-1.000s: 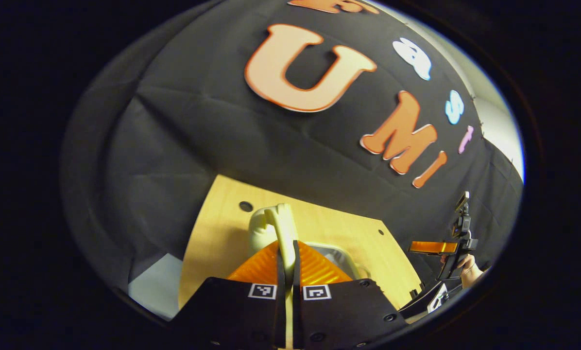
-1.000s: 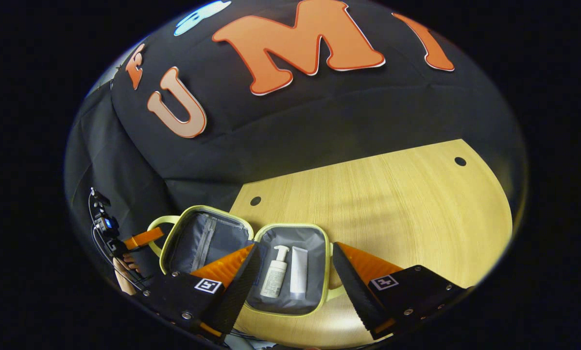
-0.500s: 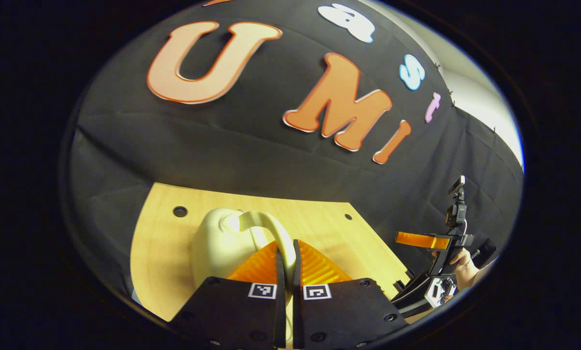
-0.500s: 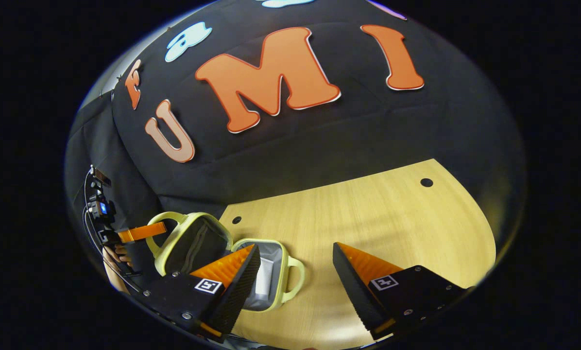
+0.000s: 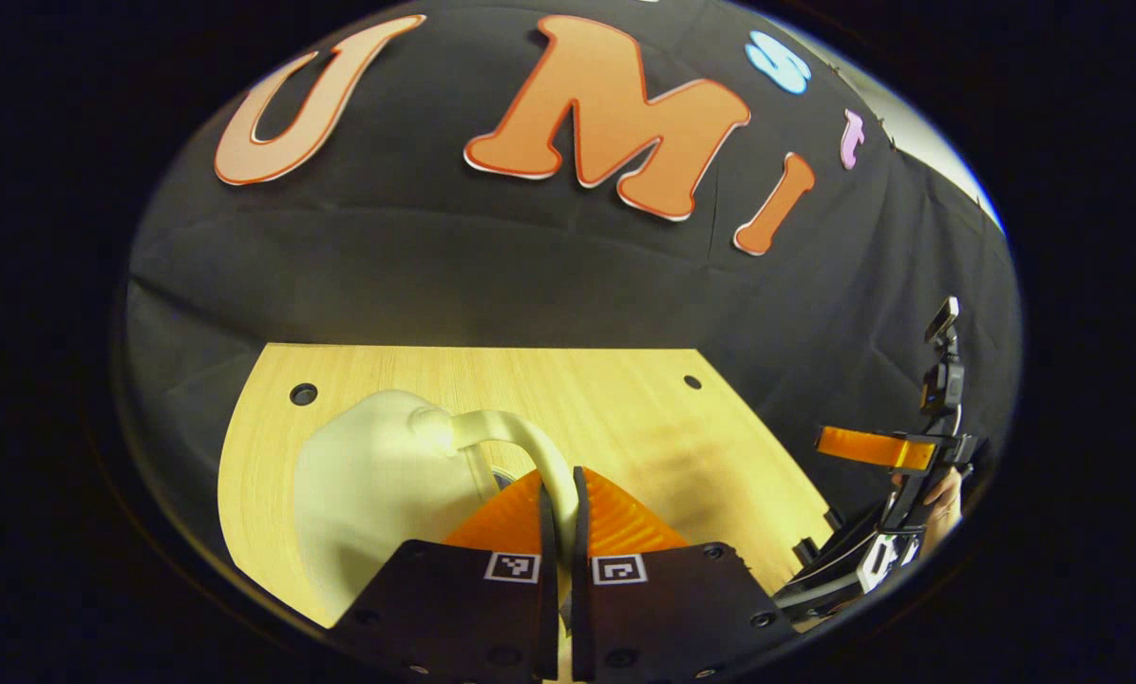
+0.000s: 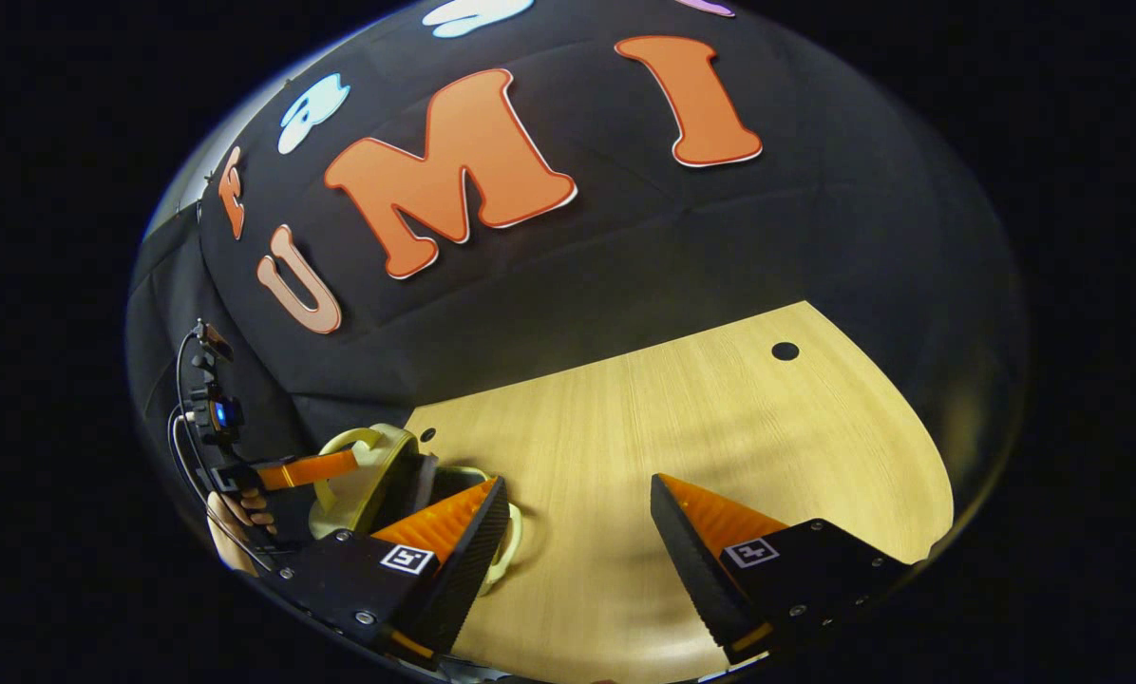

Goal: First open the suitcase, pack the skin care products into it, and then close the suitcase.

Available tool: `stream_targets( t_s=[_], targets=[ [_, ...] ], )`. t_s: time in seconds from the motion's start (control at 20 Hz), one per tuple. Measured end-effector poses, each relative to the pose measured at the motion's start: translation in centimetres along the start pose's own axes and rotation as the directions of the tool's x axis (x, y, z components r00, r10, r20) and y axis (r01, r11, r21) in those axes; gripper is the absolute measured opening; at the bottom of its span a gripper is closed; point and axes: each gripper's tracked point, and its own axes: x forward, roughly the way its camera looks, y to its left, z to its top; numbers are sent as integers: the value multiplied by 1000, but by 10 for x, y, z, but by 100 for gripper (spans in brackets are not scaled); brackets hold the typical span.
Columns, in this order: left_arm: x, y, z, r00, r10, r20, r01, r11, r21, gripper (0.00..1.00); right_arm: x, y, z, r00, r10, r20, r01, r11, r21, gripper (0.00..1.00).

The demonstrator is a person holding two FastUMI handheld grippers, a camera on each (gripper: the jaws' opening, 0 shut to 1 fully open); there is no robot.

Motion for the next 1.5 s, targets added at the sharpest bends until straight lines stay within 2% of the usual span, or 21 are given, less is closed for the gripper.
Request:
stream_targets(
  t_s=[0.15,0.35,0.6,0.8,0.9,1.0,1.05,1.2,1.25,1.35,1.4,1.45,1.5],
  targets=[
    [29,-13,-22,994,105,-35,-101,991,88,6,12,-34,-7,999,7,-31,-8,1000,-13,95],
    [79,-22,-62,964,253,-87,-228,946,229,6,25,-73,-18,997,8,-71,-10,1000,-27,96],
    [115,-21,-103,896,433,-99,-366,846,386,6,35,-109,-34,994,-4,-111,2,1000,-24,96],
    [119,-21,-108,825,565,-6,-472,696,540,6,41,-121,-44,991,-10,-131,11,1000,2,96],
    [120,-20,-109,807,590,5,-487,660,572,6,43,-124,-48,991,-17,-134,18,1000,7,95],
    [120,-18,-109,794,608,-3,-490,642,590,6,39,-124,-48,991,-27,-129,27,1000,-2,95],
    [119,-19,-110,796,606,-11,-481,643,596,6,38,-122,-47,992,-28,-125,28,1000,-2,95],
    [125,-18,-121,825,561,-66,-423,691,586,18,35,-118,-47,992,-44,-117,44,999,-3,96],
    [122,-19,-121,832,550,-73,-409,697,589,19,34,-116,-48,992,-51,-115,50,999,-6,96],
    [123,-34,-127,871,480,-101,-339,738,583,28,34,-114,-51,991,-62,-116,61,998,-9,96],
    [131,-47,-138,890,436,-135,-284,762,582,52,32,-111,-52,991,-67,-117,66,998,-11,96],
    [145,-42,-144,888,435,-145,-277,761,586,76,30,-108,-53,990,-74,-117,74,997,-11,96],
    [124,-54,-141,900,416,-133,-267,765,586,100,29,-102,-53,991,-75,-112,74,997,-9,96]
  ],
)
